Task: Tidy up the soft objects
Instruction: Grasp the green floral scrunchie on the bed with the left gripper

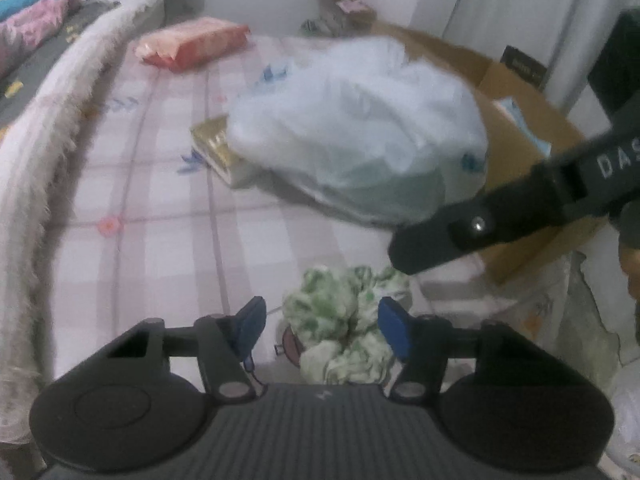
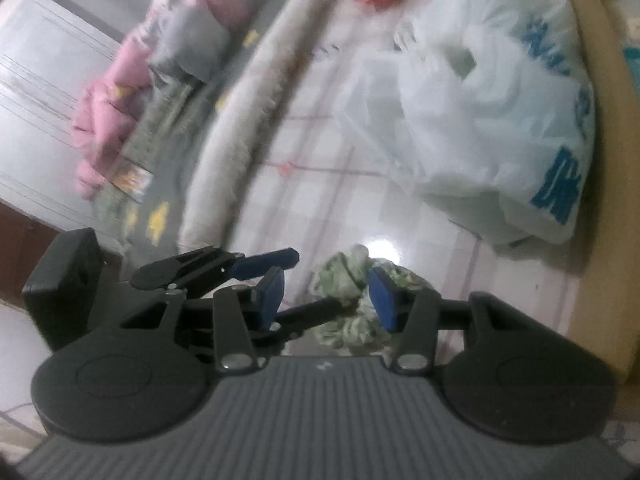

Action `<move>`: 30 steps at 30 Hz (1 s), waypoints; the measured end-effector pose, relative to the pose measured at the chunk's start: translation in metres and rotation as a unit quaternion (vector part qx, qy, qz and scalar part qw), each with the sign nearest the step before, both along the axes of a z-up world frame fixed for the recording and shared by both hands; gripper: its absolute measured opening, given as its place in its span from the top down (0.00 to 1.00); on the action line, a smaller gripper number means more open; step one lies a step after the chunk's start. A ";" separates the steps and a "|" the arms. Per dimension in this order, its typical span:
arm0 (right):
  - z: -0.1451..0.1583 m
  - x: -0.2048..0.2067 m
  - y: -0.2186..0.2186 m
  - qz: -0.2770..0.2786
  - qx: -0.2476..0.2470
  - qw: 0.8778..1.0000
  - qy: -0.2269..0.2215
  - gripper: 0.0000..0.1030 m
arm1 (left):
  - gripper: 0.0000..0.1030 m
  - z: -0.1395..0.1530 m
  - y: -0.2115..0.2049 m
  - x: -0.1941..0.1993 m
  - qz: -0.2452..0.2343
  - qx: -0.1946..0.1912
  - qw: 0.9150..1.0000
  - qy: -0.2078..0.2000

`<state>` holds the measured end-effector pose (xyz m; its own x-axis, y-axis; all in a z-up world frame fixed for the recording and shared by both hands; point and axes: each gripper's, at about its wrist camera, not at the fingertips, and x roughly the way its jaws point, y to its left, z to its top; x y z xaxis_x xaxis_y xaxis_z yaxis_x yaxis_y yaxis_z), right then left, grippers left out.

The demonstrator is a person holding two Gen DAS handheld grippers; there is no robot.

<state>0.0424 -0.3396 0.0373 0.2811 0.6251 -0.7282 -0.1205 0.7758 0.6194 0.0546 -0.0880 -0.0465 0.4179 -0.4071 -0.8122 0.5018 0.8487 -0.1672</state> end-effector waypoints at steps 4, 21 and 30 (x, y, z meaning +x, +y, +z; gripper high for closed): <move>-0.009 0.002 0.008 -0.007 -0.020 1.000 0.012 0.54 | 0.62 -0.015 -0.002 0.003 -0.002 0.014 1.000 0.000; -0.057 0.028 0.030 -0.012 -0.069 0.996 0.054 0.55 | 0.72 -0.018 0.013 0.011 0.015 0.011 1.000 -0.008; -0.059 0.026 0.035 -0.005 -0.059 0.997 0.049 0.71 | 0.73 -0.018 0.010 0.010 0.011 0.019 1.000 -0.017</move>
